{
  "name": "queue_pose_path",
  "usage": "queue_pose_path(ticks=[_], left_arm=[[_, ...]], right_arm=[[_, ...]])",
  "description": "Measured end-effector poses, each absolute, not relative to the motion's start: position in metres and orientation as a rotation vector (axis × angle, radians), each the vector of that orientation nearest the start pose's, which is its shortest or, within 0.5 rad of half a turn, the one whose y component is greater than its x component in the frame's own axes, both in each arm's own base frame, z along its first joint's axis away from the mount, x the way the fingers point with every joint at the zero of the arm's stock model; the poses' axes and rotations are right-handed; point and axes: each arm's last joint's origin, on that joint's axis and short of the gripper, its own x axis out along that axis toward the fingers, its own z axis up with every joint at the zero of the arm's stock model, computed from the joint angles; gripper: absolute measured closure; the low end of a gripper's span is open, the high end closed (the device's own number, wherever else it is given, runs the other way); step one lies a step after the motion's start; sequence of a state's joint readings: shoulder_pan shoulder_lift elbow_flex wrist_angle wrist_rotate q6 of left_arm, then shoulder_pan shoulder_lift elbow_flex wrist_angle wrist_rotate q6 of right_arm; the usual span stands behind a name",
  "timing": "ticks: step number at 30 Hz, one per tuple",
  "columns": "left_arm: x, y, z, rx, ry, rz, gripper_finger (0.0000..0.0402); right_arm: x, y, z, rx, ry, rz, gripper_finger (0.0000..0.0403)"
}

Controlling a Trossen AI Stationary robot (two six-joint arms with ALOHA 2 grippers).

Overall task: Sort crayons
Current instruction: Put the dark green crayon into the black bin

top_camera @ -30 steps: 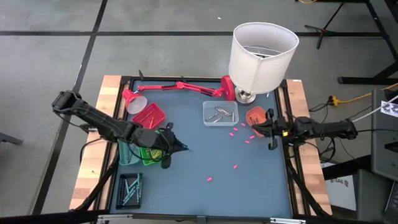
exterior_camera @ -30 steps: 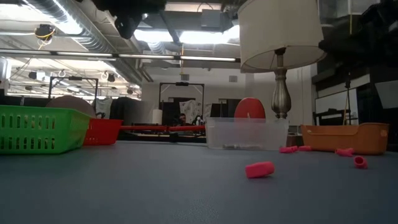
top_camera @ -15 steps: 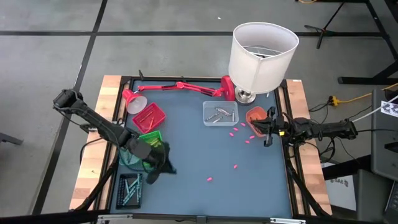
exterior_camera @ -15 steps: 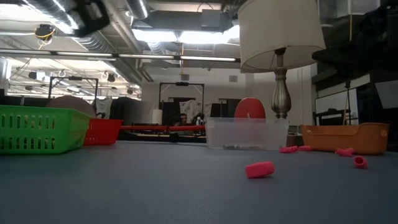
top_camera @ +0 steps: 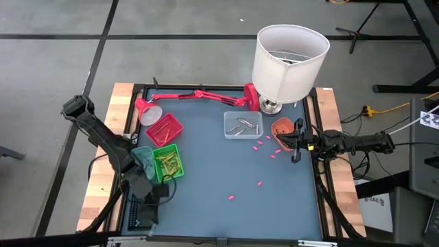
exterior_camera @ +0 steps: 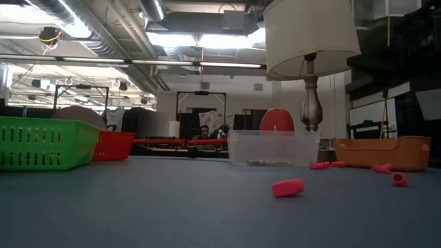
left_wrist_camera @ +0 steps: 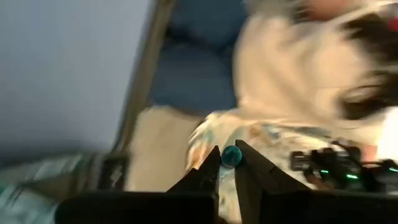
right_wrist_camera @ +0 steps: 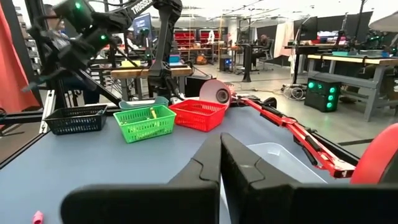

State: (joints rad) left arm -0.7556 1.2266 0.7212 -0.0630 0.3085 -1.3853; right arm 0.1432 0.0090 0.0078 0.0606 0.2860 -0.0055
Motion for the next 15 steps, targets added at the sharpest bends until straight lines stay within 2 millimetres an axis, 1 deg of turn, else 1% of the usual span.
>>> queue_pose_path(ticks=[4,7,10,15], left_arm=[[0.162,-0.184,0.222,-1.072,1.356,-0.287,0.0389],[0.150,-0.182,0.213,-1.039,1.459,-0.161,0.0389],[0.141,-0.180,0.207,-1.009,1.528,-0.053,0.0389],[0.134,-0.178,0.203,-0.987,1.581,0.040,0.0389]], right_arm=[[0.097,0.006,0.171,0.006,-0.055,-0.117,0.0398],[0.097,0.007,0.171,0.005,-0.052,-0.099,0.0398],[0.097,0.007,0.171,0.011,-0.052,-0.099,0.0398],[0.097,0.007,0.171,0.013,-0.052,-0.098,0.0398]])
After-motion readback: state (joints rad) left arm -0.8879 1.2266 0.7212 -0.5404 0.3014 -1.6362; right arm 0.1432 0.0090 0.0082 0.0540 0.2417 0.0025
